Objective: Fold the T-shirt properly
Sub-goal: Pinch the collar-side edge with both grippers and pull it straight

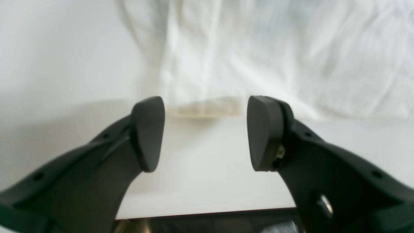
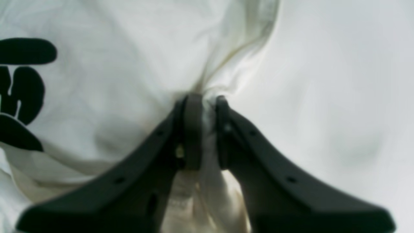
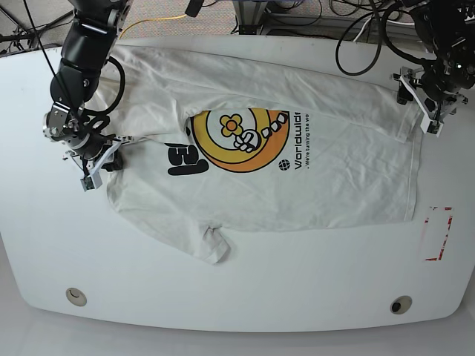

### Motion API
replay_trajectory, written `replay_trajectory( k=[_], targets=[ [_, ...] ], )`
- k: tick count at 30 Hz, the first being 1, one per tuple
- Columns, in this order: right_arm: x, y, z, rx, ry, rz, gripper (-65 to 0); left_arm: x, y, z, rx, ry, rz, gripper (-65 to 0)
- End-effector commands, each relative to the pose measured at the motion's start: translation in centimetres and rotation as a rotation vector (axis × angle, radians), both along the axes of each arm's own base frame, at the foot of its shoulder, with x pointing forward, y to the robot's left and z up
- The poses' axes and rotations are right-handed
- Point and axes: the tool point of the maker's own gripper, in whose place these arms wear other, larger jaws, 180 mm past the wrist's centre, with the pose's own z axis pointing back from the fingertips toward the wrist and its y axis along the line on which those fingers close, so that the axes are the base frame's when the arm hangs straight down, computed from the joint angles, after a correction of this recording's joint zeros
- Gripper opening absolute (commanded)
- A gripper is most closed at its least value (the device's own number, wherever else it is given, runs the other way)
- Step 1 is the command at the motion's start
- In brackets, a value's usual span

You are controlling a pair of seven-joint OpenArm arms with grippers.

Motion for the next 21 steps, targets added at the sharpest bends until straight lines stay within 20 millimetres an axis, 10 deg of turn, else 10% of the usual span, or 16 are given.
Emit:
replay_trajectory(
  k=[1, 7, 21],
  targets=[
    [-0.5, -0.9, -0.4, -0.054, 0.05, 0.009, -46.0, 1.9, -1.1, 2.8, -0.006, -0.114, -0.036, -27.8],
    [0.8, -1.0, 0.7, -0.054, 0.017, 0.007, -23.0, 4.4, -3.0, 2.4, -0.044, -0.131, -0.07, -27.8],
    [4.0, -1.6, 4.0, -0.068, -0.043, -0.008, -22.7, 4.2, -1.7, -2.5, -0.101, -0.017, -0.003, -27.8]
  ],
)
